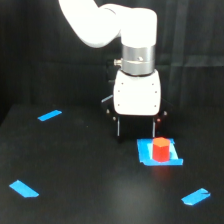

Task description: Pick up the red object from the table

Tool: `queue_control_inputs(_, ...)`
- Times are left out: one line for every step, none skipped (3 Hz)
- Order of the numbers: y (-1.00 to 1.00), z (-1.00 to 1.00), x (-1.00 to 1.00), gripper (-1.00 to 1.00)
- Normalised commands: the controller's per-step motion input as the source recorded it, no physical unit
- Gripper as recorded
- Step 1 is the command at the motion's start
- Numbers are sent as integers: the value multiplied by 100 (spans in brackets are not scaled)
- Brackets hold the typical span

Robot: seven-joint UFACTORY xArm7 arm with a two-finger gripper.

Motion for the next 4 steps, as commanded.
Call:
queue_control_inputs(-62,4,59,99)
queue_control_inputs(-62,-24,29,100)
queue_control_inputs(-19,-22,-11,3)
queue_control_inputs(-2,5,-23,-46)
